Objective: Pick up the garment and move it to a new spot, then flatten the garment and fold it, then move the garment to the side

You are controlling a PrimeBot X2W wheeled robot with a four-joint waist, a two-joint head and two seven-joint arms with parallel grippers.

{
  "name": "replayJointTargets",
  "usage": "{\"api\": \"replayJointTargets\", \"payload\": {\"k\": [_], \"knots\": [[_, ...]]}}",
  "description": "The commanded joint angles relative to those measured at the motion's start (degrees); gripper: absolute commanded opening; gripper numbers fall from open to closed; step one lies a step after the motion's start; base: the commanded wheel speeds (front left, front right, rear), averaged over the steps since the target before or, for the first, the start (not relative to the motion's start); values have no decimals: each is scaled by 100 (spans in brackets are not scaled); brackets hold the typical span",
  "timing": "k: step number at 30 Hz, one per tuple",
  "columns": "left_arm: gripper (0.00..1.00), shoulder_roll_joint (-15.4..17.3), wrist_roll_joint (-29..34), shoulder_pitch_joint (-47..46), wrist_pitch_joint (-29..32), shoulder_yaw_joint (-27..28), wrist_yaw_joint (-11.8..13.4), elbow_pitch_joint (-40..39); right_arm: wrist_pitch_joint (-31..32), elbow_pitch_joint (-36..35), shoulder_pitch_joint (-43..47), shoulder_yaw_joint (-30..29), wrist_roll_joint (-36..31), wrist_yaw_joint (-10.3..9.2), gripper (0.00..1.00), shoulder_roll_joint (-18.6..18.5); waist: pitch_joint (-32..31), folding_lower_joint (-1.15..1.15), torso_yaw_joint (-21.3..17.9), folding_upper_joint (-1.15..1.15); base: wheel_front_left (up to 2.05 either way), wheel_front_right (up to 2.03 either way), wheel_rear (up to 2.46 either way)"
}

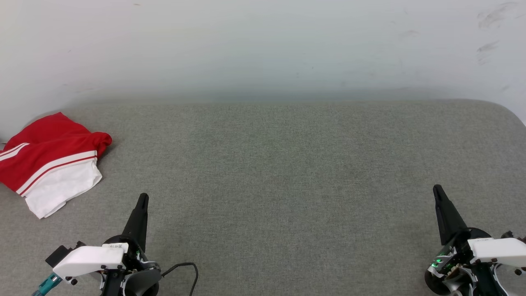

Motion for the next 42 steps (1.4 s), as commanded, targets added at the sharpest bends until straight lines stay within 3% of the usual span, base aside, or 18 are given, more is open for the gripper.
{"api": "replayJointTargets", "payload": {"k": [1,42], "knots": [[0,-12,4,-35,8,12,-9,-12,2,3,-74,3,-26,-2,0,25,0,0,0,0,0,0,0],[0,-12,4,-35,7,12,-9,-11,1,3,-74,4,-26,-2,0,25,0,0,0,0,0,0,0]]}}
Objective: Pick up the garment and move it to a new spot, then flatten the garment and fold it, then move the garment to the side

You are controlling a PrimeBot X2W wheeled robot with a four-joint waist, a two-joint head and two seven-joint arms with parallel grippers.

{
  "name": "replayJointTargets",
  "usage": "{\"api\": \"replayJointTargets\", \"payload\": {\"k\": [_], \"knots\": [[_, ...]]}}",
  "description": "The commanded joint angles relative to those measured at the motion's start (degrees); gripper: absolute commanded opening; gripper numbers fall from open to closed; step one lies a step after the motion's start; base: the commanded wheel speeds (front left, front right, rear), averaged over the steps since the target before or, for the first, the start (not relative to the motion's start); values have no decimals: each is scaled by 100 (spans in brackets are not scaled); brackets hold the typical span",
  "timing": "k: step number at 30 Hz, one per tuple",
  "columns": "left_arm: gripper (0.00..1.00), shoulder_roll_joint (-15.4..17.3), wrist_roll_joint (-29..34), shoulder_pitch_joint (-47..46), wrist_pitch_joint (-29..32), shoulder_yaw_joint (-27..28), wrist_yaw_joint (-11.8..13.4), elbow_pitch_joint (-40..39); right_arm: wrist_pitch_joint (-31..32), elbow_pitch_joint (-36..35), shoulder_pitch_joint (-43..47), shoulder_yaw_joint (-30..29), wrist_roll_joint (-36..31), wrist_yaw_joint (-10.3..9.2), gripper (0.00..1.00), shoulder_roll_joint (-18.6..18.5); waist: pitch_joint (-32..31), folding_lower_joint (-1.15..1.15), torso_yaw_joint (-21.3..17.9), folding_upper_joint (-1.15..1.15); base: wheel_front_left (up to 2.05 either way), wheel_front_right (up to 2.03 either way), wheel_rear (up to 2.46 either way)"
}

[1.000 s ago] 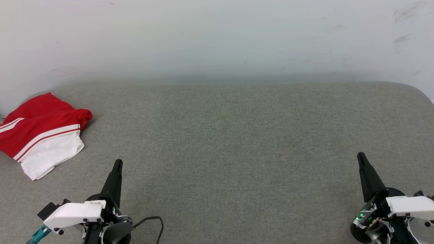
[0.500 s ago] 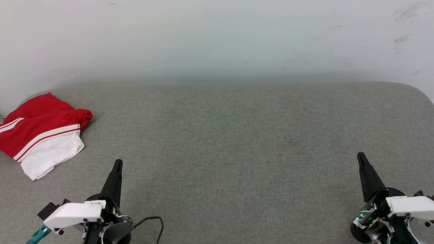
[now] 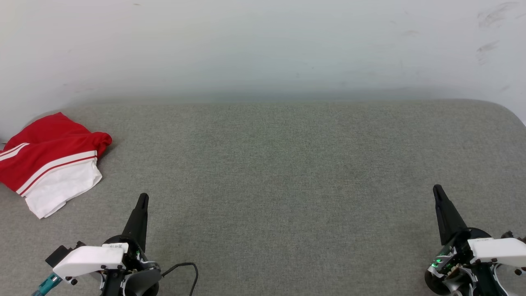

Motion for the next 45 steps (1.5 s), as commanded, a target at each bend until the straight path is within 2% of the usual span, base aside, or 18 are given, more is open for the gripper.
{"api": "replayJointTargets", "payload": {"k": [1,3,4,12,21,35,45], "knots": [[0,-12,4,-35,7,12,-9,-13,1,3,-74,3,-26,-2,0,25,0,0,0,0,0,0,0],[0,-12,4,-35,7,12,-9,-14,1,3,-74,4,-26,-2,0,25,0,0,0,0,0,0,0],[100,0,0,5,-2,-3,1,17,0,16,10,1,1,0,100,-1,0,0,0,0,0,0,0],[100,-10,121,148,-166,-33,1,26,-163,78,167,11,-184,0,100,3,5,0,1,0,0,0,0],[100,-9,902,144,-415,115,84,-220,-413,-228,225,-17,-1126,0,100,4,18,0,8,0,0,0,0],[100,-7,2974,251,-757,-184,698,-844,-755,-842,323,113,-2948,0,100,5,37,0,25,0,0,0,0],[100,-6,4101,315,-971,-429,917,-988,-970,-946,405,247,-4069,-1,100,7,46,0,45,0,0,0,0]]}}
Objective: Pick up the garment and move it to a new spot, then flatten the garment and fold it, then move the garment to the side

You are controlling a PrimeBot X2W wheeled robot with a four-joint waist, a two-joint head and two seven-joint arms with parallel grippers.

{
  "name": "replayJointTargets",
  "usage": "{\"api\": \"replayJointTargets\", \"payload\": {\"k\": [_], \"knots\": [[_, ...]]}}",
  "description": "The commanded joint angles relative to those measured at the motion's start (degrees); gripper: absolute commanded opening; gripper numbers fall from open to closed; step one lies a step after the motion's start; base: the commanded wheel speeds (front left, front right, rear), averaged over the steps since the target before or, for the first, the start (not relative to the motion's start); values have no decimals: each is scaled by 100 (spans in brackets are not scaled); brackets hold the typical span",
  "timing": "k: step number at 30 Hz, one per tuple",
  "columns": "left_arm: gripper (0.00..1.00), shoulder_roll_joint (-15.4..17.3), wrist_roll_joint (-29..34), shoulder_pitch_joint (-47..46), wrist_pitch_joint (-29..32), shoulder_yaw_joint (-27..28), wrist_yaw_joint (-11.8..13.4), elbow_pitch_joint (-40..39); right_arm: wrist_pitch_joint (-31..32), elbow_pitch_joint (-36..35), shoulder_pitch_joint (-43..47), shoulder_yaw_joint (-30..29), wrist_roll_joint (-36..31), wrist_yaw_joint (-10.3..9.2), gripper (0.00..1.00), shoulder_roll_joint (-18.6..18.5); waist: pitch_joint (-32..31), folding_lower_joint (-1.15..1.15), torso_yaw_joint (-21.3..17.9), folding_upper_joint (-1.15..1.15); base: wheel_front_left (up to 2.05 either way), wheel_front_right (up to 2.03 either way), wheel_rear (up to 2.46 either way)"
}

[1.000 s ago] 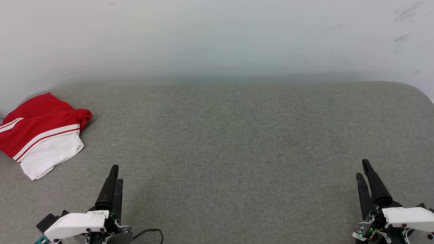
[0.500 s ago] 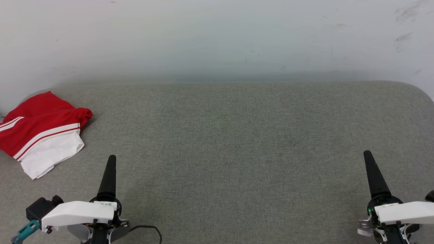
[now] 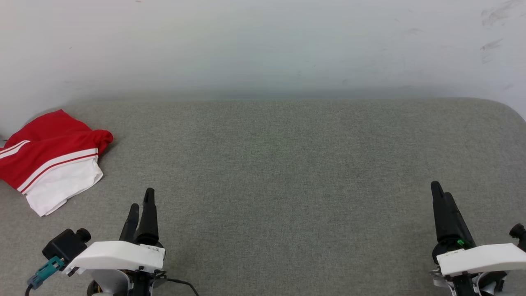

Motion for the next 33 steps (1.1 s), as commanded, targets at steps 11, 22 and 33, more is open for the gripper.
{"api": "replayJointTargets", "payload": {"k": [11,22,33], "knots": [[100,56,1102,27,-258,-158,198,-225,-258,-191,43,86,-1156,1,100,2,5,0,27,0,0,0,0],[100,133,1937,86,-447,-369,398,-307,-450,-306,118,134,-2032,1,100,4,10,0,39,0,0,0,0],[100,206,2633,132,-623,-567,576,-433,-621,-398,185,163,-2786,0,100,5,15,0,58,0,0,0,0]]}}
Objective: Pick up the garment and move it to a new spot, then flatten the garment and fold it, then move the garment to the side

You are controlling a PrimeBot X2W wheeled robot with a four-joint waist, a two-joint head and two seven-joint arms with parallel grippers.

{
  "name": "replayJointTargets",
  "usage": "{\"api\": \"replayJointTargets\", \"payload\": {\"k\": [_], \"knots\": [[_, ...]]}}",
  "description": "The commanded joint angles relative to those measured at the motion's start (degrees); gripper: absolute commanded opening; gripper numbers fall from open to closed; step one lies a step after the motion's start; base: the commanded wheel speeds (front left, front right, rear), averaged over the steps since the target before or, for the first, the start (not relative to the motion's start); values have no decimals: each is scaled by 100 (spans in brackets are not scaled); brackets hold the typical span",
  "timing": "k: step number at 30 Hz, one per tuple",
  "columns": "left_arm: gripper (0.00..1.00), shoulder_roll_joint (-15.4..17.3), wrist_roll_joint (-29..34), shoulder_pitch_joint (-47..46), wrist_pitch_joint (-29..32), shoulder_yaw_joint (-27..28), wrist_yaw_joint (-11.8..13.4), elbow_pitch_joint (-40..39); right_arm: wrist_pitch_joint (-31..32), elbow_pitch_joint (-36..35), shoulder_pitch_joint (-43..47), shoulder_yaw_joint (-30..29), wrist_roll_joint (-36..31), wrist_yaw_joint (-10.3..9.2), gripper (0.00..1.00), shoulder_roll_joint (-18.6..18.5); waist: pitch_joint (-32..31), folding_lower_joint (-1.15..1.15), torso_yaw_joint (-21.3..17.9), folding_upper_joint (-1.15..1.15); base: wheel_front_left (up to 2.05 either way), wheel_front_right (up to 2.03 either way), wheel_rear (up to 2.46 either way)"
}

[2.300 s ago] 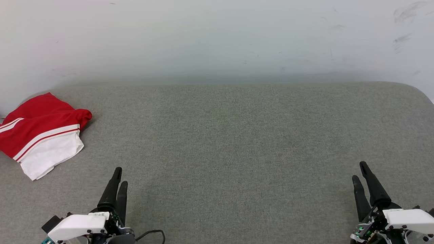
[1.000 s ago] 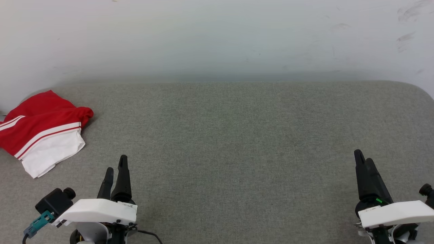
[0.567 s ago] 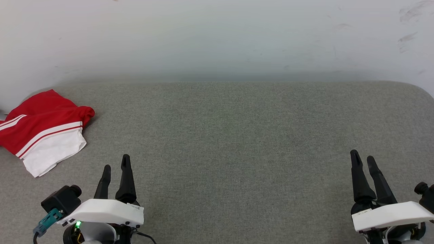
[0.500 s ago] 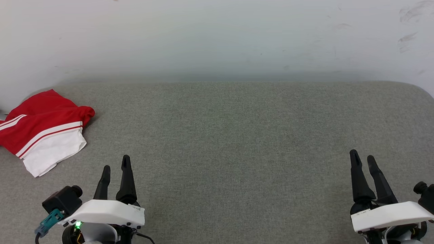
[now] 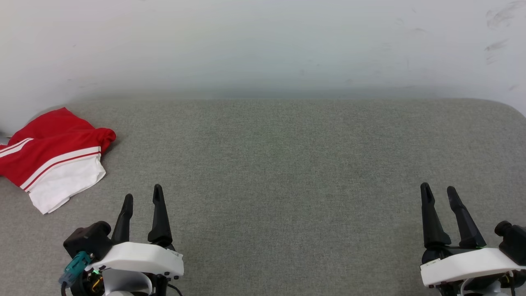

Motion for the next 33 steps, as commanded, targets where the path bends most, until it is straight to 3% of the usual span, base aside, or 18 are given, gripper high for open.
{"api": "replayJointTargets", "payload": {"k": [1,33], "knots": [[100,32,193,13,-68,-35,47,-96,-68,-86,13,13,-214,-1,100,5,3,0,3,0,0,0,0],[100,19,1875,181,-492,-222,159,-274,-491,-328,162,14,-1822,-1,100,9,61,0,49,0,0,0,0]]}}
